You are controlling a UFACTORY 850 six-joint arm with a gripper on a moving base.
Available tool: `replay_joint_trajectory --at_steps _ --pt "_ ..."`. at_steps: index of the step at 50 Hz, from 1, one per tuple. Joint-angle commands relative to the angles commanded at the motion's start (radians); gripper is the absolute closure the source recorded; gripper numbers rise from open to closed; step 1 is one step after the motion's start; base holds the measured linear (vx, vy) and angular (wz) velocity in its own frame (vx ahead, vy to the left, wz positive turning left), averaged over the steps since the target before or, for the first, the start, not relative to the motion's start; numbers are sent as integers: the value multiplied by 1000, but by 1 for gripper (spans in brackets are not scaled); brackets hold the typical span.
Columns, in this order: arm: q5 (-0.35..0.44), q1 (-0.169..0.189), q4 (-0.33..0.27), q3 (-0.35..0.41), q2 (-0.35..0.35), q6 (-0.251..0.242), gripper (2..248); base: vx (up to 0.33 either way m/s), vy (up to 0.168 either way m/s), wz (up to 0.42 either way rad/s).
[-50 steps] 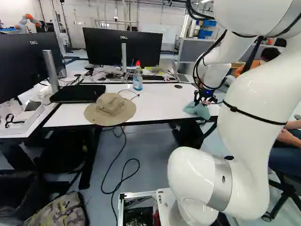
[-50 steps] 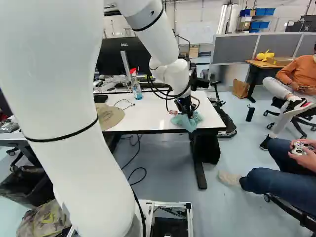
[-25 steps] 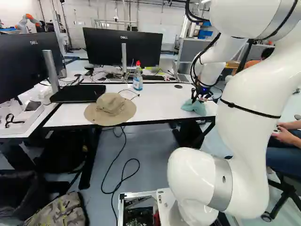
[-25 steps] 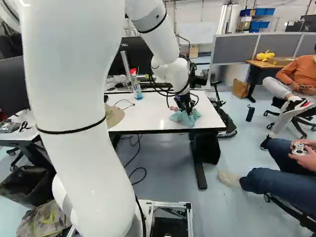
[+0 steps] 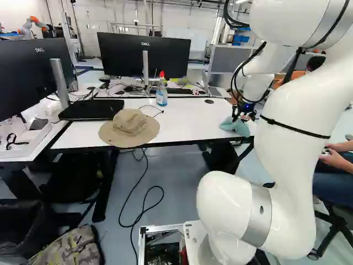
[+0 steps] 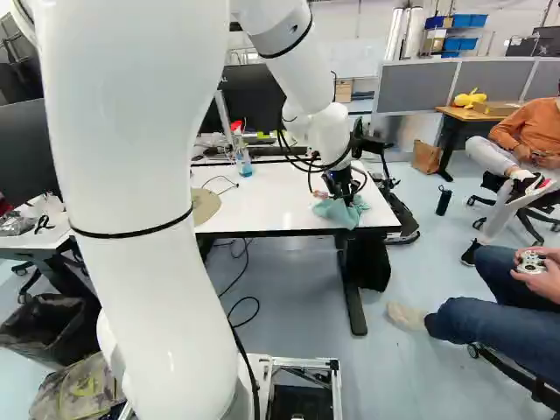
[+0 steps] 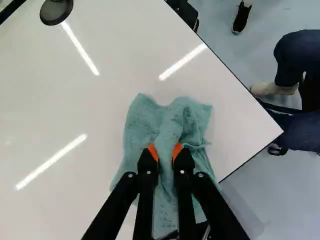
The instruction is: Clean the table with the green towel
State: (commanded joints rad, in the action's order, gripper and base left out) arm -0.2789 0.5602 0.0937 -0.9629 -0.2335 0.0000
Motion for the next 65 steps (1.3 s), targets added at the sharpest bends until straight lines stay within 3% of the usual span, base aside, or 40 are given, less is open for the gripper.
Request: replay_joint_trajectory --at_steps 23,49,65 --pt "0 22 0 112 96 0 203 0 0 0" --pt "0 -56 0 179 158 0 203 0 0 0" --pt "0 -80 0 115 99 0 203 0 0 0"
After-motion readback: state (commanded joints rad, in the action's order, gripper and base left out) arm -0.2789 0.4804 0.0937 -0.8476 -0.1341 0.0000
